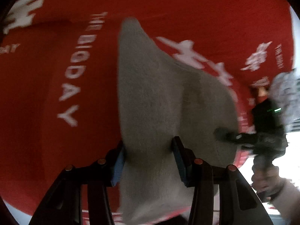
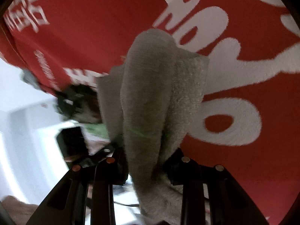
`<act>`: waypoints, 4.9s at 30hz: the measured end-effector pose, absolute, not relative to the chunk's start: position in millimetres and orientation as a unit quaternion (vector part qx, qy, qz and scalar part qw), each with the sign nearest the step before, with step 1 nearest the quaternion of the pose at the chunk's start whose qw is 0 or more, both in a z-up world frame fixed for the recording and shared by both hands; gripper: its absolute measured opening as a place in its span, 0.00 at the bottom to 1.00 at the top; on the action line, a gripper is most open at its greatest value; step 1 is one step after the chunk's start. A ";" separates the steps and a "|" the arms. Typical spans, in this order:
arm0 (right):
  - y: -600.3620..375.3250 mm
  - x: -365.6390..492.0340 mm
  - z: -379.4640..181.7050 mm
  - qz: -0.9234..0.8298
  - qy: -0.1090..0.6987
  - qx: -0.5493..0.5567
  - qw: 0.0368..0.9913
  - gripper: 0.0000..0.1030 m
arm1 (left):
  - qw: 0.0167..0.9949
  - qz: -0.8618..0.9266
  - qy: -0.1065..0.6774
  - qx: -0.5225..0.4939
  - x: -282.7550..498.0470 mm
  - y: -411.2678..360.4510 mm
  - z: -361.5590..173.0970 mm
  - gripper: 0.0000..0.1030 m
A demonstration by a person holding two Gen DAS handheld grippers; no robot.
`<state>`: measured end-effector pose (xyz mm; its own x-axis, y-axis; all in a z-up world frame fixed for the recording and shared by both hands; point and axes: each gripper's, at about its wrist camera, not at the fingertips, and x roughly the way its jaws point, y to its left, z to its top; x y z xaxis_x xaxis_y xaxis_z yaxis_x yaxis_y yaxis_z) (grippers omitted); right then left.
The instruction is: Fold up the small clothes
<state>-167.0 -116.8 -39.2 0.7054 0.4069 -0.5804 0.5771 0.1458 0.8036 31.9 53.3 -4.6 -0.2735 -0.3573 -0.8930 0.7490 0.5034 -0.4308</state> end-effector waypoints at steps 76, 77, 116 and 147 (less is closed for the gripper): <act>-33.7 -182.9 146.8 -0.281 0.547 0.448 0.649 0.74 | 0.640 -0.405 0.594 0.270 -32.7 91.5 150.1 1.00; -33.8 -181.8 148.5 -0.283 0.546 0.444 0.651 0.79 | 0.640 -0.404 0.594 0.271 -32.3 91.6 151.0 1.00; -30.2 -170.7 164.8 -0.326 0.562 0.394 0.651 1.00 | 0.668 -0.370 0.576 0.291 -23.6 89.7 169.7 1.00; -36.7 -170.5 176.4 -0.342 0.561 0.398 0.640 1.00 | 0.644 -0.368 0.593 0.315 -21.4 92.3 163.0 1.00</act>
